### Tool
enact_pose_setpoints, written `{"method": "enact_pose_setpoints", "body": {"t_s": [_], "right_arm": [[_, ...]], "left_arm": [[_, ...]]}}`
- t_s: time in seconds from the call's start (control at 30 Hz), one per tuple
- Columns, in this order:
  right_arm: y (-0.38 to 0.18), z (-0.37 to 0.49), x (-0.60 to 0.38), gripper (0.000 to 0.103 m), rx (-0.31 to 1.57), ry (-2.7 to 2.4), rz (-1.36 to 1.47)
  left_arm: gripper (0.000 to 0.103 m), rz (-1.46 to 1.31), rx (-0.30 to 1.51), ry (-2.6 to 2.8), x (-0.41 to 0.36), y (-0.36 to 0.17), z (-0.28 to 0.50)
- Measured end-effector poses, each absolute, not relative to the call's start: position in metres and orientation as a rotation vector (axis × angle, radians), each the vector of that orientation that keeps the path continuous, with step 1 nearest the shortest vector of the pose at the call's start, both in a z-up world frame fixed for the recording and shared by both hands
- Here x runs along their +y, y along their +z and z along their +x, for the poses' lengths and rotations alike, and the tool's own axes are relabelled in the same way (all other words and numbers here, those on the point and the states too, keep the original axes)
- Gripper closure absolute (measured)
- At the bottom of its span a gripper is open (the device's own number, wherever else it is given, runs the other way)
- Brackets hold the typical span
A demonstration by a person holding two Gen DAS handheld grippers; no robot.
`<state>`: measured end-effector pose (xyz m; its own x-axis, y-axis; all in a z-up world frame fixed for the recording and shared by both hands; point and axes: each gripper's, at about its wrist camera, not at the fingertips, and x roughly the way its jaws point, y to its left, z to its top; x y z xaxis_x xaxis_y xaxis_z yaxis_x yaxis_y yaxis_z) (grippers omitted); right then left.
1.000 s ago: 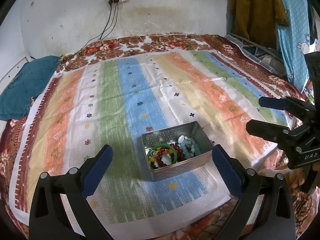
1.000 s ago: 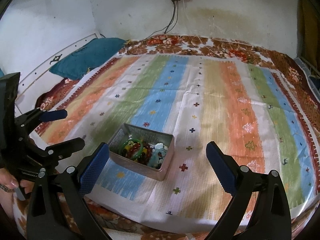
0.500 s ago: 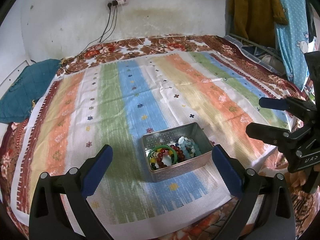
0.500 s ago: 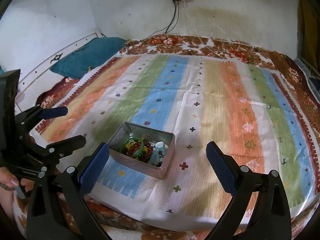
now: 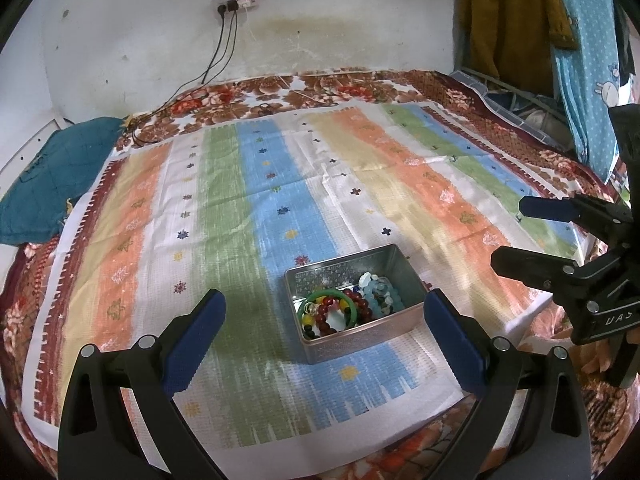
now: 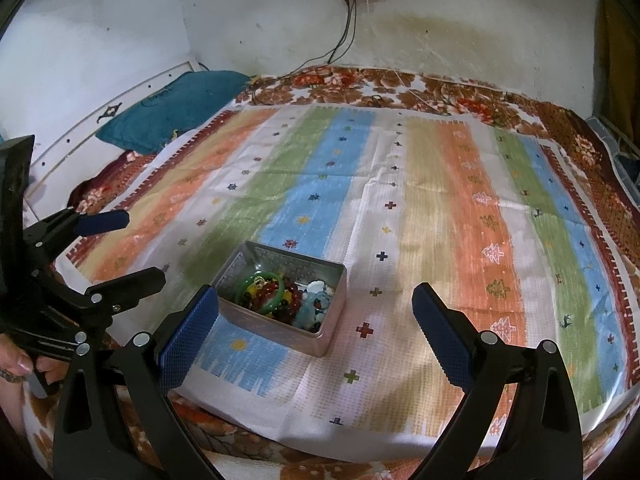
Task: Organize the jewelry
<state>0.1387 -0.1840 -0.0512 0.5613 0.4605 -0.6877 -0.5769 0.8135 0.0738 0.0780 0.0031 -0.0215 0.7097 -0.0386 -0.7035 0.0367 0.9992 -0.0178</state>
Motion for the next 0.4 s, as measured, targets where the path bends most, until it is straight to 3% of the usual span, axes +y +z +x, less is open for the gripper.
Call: {"method": "enact_pose_setpoints", "body": {"t_s": [0.4], "right_arm": [[-0.0516,0.1396,-0.1857,0.005,0.761,0.607,-0.158]], "left_arm": [[0.006,0.012,0.78,-0.053,0.0021,-0.0225,0.078]]}}
